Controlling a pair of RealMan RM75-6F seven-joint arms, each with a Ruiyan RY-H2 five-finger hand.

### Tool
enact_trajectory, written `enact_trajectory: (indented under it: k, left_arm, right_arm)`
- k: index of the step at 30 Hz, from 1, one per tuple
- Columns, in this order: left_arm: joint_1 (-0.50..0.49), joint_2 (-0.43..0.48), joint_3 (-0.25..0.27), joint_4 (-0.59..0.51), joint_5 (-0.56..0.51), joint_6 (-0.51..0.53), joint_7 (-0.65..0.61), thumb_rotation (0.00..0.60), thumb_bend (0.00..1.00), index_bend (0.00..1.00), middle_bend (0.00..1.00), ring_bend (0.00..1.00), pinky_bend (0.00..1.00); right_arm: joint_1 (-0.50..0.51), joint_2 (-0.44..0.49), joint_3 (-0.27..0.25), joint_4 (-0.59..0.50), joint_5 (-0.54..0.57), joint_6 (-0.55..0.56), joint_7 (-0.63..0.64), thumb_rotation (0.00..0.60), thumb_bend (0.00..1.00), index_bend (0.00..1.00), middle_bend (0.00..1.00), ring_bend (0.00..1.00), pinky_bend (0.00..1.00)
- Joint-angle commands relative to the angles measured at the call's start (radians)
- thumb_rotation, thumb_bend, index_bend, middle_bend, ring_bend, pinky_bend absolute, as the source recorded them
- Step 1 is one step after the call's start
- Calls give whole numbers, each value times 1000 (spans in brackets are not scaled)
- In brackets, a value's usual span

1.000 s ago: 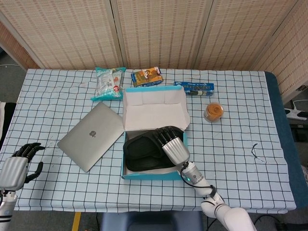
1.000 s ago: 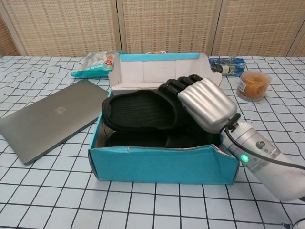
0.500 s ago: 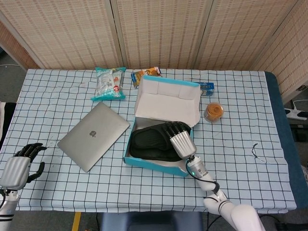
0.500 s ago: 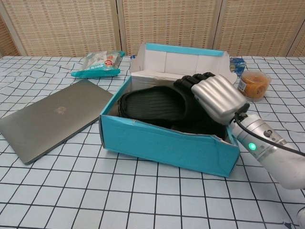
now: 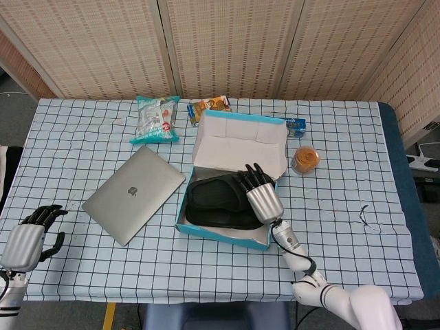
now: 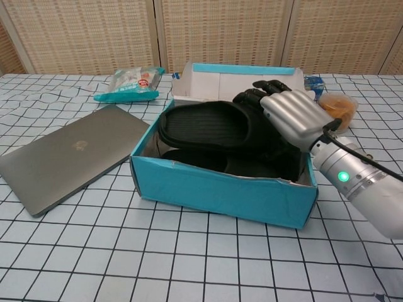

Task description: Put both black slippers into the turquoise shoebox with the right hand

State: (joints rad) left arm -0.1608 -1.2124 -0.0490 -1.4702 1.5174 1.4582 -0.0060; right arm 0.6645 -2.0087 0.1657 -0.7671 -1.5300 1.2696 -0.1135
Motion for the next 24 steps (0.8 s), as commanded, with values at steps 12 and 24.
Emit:
enact_trajectory:
  k: [12,24]
  left_arm:
    - [-1,-3,-10,5,-28,-12,-2,600,456,283,208,181,374]
    - [0,-4,-5,3,-20,-9,9,600,456,287,209,180,375]
  right_arm:
    - [-16,413,66,-751,268,-308,39,600,62,28,30,0,0]
    - [-1,494,125,-893,414,-353,76,600,63,146,67,0,5]
